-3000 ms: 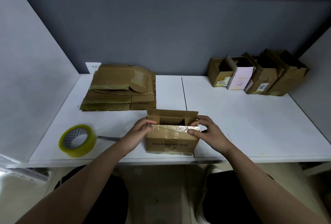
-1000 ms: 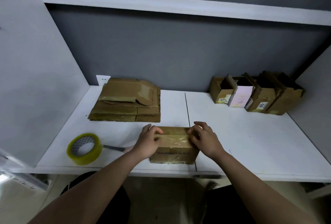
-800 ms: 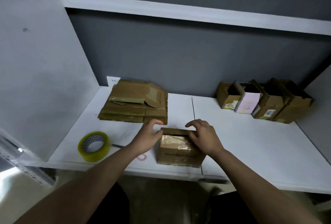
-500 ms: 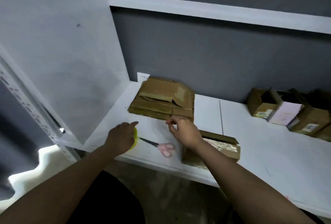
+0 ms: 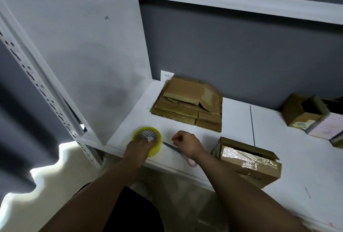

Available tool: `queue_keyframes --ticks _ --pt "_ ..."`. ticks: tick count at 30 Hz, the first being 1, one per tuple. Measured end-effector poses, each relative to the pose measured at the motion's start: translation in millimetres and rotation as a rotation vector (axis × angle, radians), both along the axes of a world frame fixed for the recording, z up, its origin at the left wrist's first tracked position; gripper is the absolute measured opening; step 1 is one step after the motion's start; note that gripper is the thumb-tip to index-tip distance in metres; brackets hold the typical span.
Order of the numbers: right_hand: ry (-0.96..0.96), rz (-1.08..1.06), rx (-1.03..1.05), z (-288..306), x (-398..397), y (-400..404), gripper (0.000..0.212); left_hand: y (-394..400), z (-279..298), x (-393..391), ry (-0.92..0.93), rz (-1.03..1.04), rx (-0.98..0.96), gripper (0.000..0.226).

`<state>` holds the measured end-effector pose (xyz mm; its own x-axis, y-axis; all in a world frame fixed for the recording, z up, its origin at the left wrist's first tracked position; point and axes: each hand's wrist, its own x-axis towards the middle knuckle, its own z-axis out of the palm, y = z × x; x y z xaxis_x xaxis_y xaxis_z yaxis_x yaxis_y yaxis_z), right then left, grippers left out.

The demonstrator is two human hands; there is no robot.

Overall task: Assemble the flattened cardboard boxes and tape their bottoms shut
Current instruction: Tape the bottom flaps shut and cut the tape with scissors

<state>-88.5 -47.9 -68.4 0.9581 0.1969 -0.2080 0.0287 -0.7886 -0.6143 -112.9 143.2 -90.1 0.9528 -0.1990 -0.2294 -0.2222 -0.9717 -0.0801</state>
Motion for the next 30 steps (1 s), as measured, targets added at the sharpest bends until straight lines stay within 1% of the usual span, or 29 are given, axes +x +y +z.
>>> queue_keyframes --ticks 1,3,4,6,8,9,11,13,16,18,20,22,25,26,27,28,30 --pt "0.001 -0.021 0.05 -0.6 0.2 -2.6 0.017 1.2 4.3 -0.2 -0.013 0.009 -0.084 0.055" --pt "-0.007 -0.062 0.155 0.8 0.6 -7.0 0.017 5.5 15.8 -3.6 -0.074 0.065 -0.331 0.055" --pt "-0.02 -0.078 0.204 3.9 0.3 -7.7 0.02 7.9 20.5 -5.7 -0.102 0.084 -0.476 0.055" --pt "-0.046 -0.099 0.333 14.1 -3.4 -7.8 0.032 7.6 32.4 -13.9 -0.122 0.093 -0.729 0.052" --pt "-0.081 -0.113 0.477 27.8 -10.4 -10.4 0.044 -3.6 48.9 -23.4 -0.12 0.069 -0.875 0.055" --pt "-0.123 -0.116 0.515 34.1 -14.2 -14.8 0.044 -11.6 56.6 -27.1 -0.123 0.056 -0.933 0.059" --pt "-0.247 -0.106 0.526 44.8 -25.5 -30.4 0.032 -29.3 68.2 -33.4 -0.135 0.024 -1.034 0.066" --pt "-0.367 -0.125 0.505 53.3 -39.5 -52.8 0.023 -47.0 76.9 -36.9 -0.118 -0.029 -1.088 0.071" --pt "-0.518 -0.22 0.474 64.6 -58.8 -84.3 0.015 -73.8 86.8 -39.2 -0.096 -0.094 -1.202 0.069" --pt "-0.566 -0.288 0.48 74.3 -67.7 -101.3 0.011 -93.4 93.6 -42.0 -0.099 -0.132 -1.25 0.067" --pt "-0.591 -0.335 0.495 84.6 -72.8 -115.3 0.012 -109.3 97.8 -43.3 -0.086 -0.142 -1.312 0.065" --pt "-0.599 -0.378 0.497 92.5 -77.3 -129.1 0.012 -125.3 102.3 -43.6 -0.055 -0.152 -1.334 0.058" --pt "-0.654 -0.44 0.412 94.6 -80.7 -144.6 0.007 -148.3 109.6 -45.3 -0.026 -0.202 -1.333 0.043" --pt "-0.668 -0.464 0.395 93.7 -82.3 -148.6 0.006 -156.3 111.6 -47.7 -0.003 -0.217 -1.344 0.042" --pt "-0.671 -0.49 0.399 93.0 -83.7 -151.6 0.007 -163.8 113.2 -51.3 0.028 -0.232 -1.347 0.047" --pt "-0.663 -0.517 0.415 92.9 -85.6 -155.1 0.007 -170.7 112.5 -54.8 0.038 -0.25 -1.321 0.057" --pt "-0.637 -0.555 0.444 94.0 -88.6 -161.4 0.007 -180.1 107.6 -59.0 -0.037 -0.29 -1.217 0.075"
